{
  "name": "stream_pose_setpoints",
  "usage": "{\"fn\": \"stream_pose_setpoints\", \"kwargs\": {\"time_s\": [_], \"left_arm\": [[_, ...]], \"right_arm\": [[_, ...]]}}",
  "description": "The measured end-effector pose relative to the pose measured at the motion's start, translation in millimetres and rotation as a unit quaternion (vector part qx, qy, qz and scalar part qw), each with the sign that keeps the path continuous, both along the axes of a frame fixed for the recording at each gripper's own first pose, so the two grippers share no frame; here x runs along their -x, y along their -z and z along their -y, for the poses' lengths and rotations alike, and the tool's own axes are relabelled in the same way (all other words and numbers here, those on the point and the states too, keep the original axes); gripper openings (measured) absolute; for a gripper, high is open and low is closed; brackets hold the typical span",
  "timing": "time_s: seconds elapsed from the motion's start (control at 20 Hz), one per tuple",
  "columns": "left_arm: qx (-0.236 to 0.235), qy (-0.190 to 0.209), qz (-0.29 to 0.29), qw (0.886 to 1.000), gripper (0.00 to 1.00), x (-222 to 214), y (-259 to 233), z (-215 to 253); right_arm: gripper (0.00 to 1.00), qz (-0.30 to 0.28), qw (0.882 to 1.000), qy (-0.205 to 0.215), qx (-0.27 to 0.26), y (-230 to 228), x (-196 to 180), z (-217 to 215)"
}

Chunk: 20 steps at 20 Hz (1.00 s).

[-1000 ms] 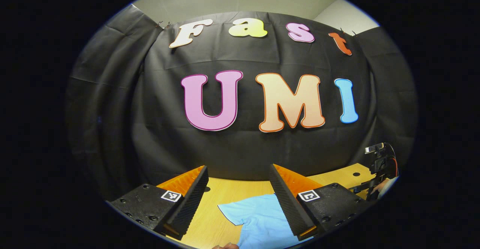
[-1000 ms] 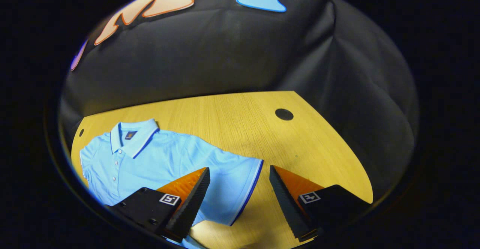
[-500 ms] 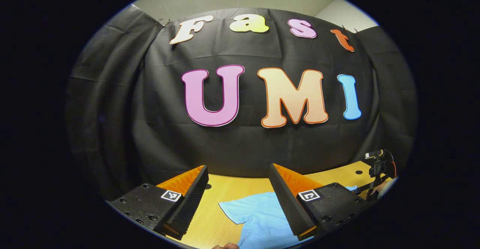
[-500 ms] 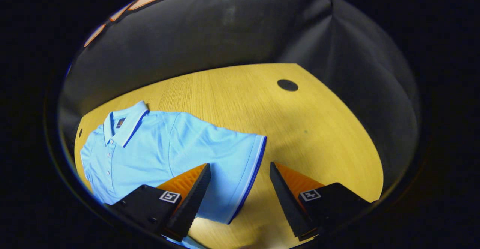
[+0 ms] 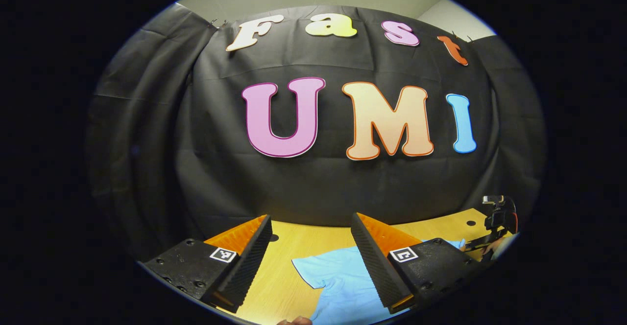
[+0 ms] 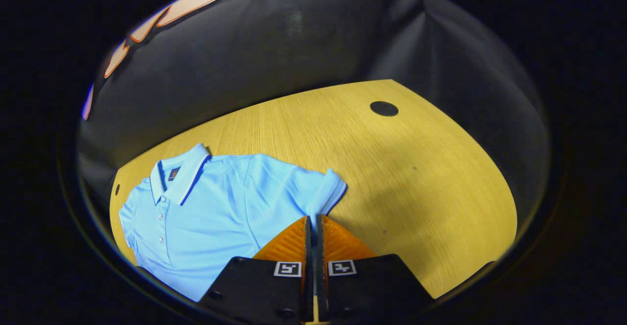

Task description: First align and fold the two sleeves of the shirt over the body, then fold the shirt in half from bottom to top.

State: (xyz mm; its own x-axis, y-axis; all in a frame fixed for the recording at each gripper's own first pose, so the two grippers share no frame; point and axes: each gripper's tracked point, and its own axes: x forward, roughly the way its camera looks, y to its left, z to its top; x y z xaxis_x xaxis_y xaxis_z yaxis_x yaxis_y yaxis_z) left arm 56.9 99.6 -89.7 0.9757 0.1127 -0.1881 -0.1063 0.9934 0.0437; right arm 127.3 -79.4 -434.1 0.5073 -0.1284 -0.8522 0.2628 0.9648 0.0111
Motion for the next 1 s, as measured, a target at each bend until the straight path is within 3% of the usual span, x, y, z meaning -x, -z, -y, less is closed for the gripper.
{"fn": "stream_pose_setpoints", "kwargs": {"time_s": [0.2,0.45,0.55,0.85,1.0], "left_arm": [[0.003,-0.005,-0.003,1.0,0.97,0.7,3.9,-4.0],[0.008,-0.005,-0.01,1.0,0.97,3.5,13.2,-7.7],[0.007,-0.007,-0.015,1.0,0.97,2.4,15.5,-8.9],[0.01,-0.014,-0.03,0.999,0.97,4.5,29.3,-21.9],[0.026,-0.02,-0.045,0.998,0.97,0.2,47.2,-26.4]], "right_arm": [[0.05,0.051,0.998,-0.022,-0.025,-25.7,-18.9,-38.0],[0.05,0.079,0.991,-0.053,-0.097,-44.6,-34.5,-107.3],[0.05,0.08,0.986,-0.062,-0.131,-43.8,-34.3,-136.0],[0.02,0.051,0.981,-0.083,-0.167,-28.6,-20.2,-182.1],[0.74,0.076,0.979,-0.101,-0.162,-47.8,-22.0,-181.7]]}}
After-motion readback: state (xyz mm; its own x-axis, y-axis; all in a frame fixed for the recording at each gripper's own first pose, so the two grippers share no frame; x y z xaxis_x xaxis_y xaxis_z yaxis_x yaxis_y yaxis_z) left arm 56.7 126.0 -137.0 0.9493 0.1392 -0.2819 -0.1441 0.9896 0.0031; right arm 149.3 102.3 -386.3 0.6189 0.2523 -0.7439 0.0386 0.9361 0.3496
